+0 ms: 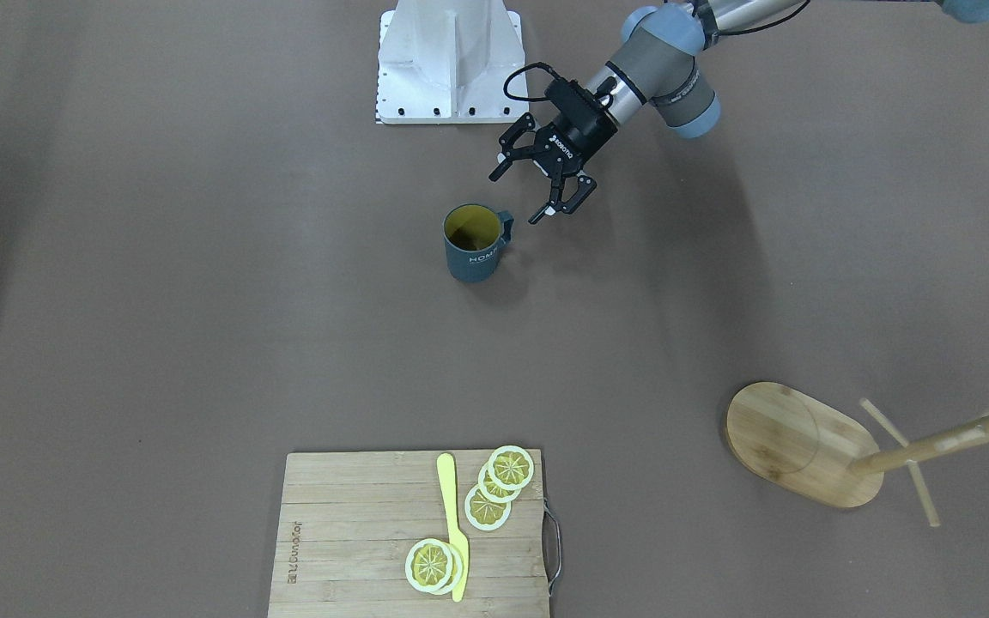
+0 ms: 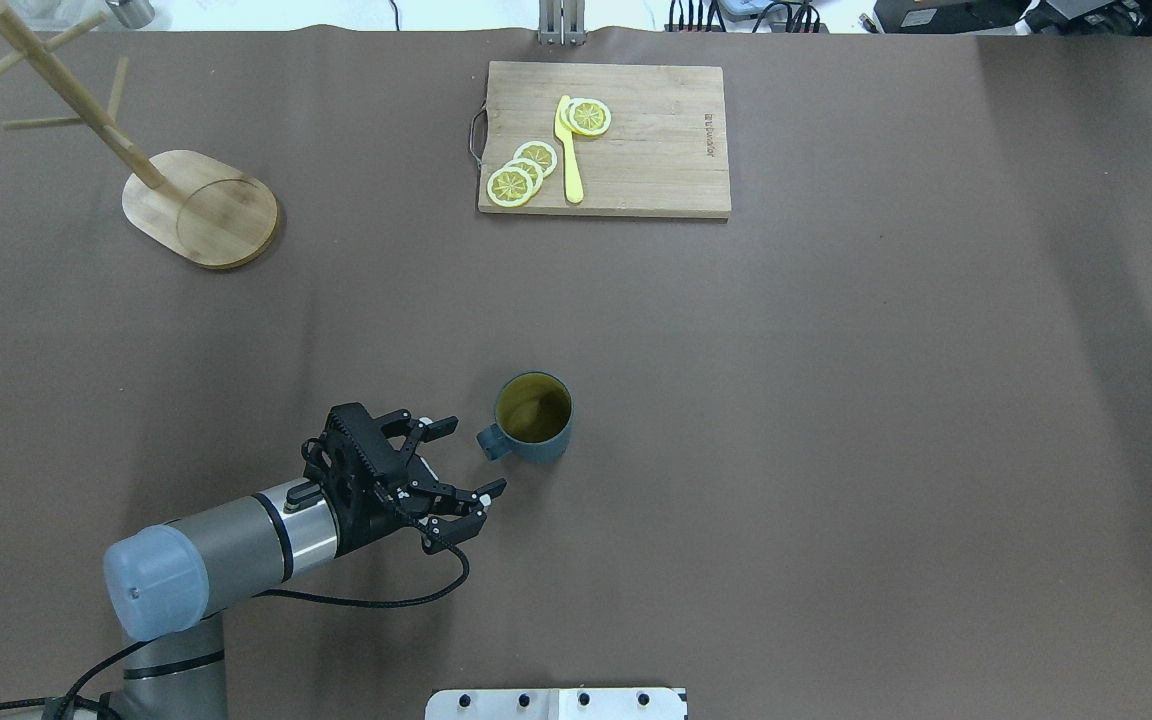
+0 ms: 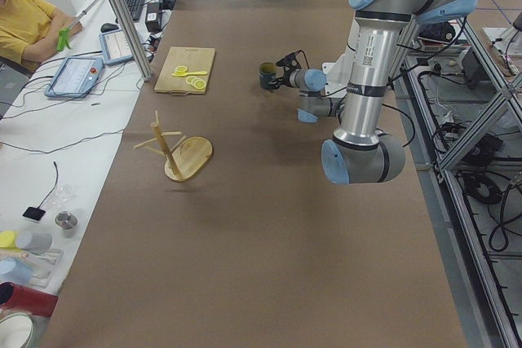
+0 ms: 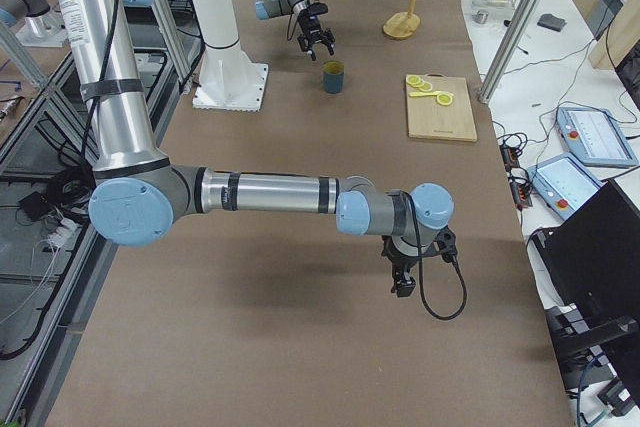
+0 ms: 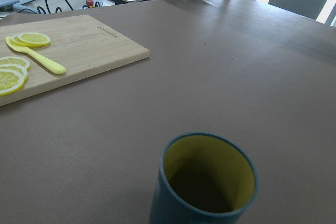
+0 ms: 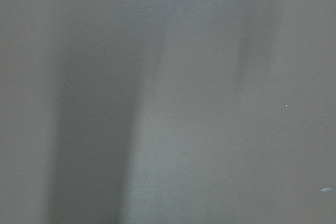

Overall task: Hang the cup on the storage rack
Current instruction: 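Close the left gripper on the blue mug's handle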

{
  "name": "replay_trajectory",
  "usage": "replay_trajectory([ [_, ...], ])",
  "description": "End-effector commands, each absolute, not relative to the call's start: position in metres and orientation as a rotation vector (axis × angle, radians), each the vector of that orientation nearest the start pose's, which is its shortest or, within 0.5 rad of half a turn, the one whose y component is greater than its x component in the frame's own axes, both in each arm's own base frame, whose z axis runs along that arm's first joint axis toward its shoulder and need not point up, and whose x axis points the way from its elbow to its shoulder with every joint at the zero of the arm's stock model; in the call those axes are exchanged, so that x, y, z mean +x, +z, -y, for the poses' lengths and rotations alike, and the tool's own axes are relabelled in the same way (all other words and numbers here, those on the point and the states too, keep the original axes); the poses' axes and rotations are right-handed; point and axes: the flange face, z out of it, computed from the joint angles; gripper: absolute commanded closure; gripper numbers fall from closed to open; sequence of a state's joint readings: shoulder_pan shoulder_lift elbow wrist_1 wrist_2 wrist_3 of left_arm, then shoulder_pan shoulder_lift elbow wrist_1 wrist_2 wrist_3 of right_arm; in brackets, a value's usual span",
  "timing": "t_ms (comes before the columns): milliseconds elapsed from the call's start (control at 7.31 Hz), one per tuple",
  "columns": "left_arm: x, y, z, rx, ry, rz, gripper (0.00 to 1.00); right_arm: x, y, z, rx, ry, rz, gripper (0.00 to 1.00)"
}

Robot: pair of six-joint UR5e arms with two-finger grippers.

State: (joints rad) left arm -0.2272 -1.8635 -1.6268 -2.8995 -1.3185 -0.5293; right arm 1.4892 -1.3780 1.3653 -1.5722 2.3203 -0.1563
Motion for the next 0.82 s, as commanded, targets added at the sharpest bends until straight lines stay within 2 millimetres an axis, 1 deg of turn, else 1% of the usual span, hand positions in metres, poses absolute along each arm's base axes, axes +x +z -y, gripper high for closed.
replay_trajectory([
  [0,0.545,0.34,0.282,1.157,0.403,-1.253,0.09,0.02,0.66,0.575,0.015,-0.221,0.75,0.0],
  [274,0.548,0.333,0.284,1.165,0.396,-1.262,0.11,0.02,0.66,0.575,0.015,-0.221,0.749,0.0],
  [684,0.543,0.333,0.295,1.187,0.363,-1.234,0.12,0.02,0.66,0.575,0.016,-0.221,0.749,0.0],
])
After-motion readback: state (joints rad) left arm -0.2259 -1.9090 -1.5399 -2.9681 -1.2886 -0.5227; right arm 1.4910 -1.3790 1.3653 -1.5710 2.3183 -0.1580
